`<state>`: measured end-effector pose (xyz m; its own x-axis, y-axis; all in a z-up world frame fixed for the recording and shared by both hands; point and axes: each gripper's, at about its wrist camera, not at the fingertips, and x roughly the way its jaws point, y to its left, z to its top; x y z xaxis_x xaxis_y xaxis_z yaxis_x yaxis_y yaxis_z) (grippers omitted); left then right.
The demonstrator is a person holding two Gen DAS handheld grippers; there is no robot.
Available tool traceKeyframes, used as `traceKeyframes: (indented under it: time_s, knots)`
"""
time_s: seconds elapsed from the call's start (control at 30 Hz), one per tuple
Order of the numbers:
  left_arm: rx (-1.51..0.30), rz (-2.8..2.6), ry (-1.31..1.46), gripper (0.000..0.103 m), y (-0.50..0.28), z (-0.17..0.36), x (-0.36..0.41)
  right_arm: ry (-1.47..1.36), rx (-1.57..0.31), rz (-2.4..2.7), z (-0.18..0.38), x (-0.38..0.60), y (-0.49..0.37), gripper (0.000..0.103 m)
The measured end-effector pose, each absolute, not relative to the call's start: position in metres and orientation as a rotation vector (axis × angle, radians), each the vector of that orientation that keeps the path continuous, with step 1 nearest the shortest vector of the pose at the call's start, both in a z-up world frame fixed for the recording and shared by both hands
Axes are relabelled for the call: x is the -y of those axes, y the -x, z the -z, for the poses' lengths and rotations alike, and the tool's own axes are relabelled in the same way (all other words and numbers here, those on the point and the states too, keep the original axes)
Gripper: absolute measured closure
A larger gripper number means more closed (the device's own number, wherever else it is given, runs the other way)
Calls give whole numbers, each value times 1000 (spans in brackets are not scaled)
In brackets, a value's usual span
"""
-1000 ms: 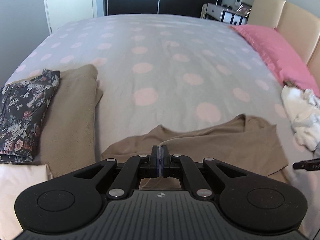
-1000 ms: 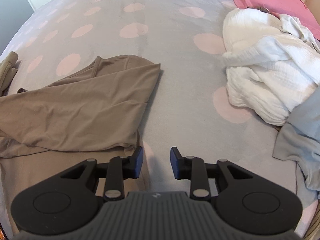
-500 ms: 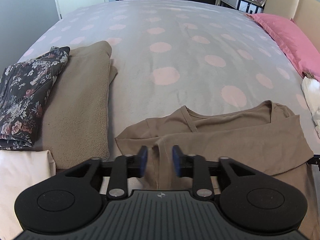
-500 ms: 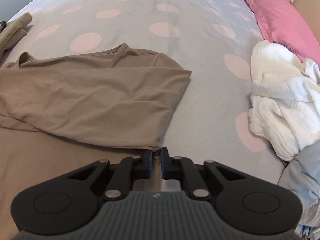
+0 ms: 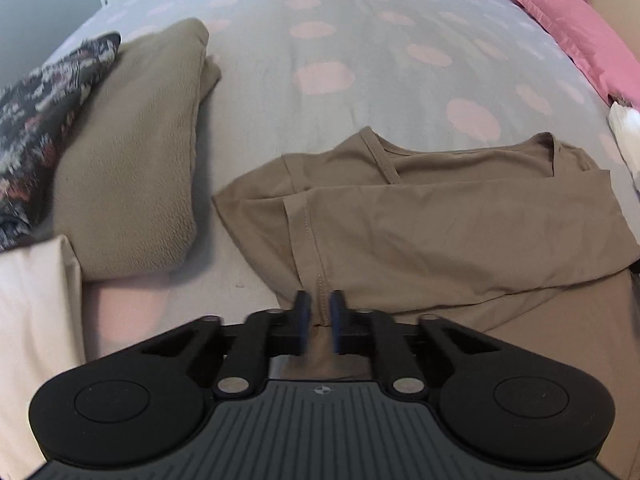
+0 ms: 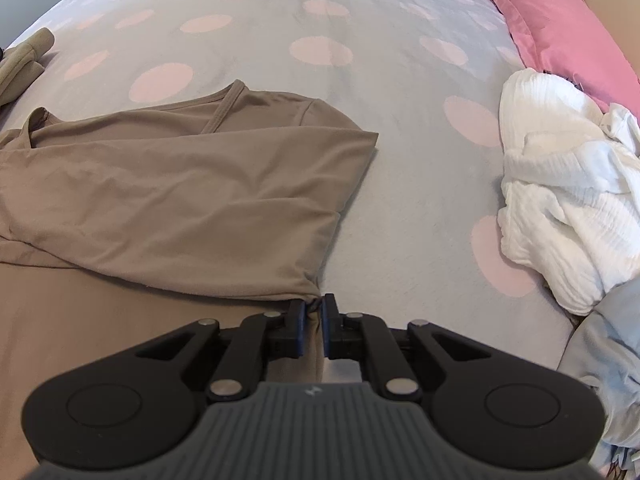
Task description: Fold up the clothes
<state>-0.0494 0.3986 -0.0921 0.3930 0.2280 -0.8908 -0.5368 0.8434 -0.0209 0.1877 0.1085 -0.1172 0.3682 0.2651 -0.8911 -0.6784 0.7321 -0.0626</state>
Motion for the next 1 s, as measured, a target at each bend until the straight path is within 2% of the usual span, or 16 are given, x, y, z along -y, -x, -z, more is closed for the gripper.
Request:
traceKeyframes:
  time_s: [0.2, 0.37, 0.6, 0.67, 0.73, 0.83, 0.9, 1.0]
  knots:
    - [-1045, -503, 383, 103, 63, 68, -404, 398, -1050, -583, 108, -97, -195, 97]
    - [-1108, -509, 341, 103, 64, 80, -398, 412, -1095, -549, 117, -95, -198, 98]
    - [-1085, -539, 343, 101, 67, 87, -408, 426, -1113, -571, 117, -93, -196, 95]
    - [-1054, -574, 371, 93, 72, 78, -419, 419, -1132, -570, 110, -91, -196, 87]
    - [-1020, -608, 423, 86, 76, 73, -433, 397, -1143, -568, 101, -87, -196, 86]
    - [-980, -638, 511, 83, 76, 78, -447, 315, -1153, -592, 84, -80, -204, 85]
    - [-961, -646, 534, 80, 72, 84, -451, 251, -1133, -609, 73, -77, -211, 77]
    - [-958, -655, 538, 75, 64, 93, -452, 178, -1084, -601, 72, -77, -227, 72]
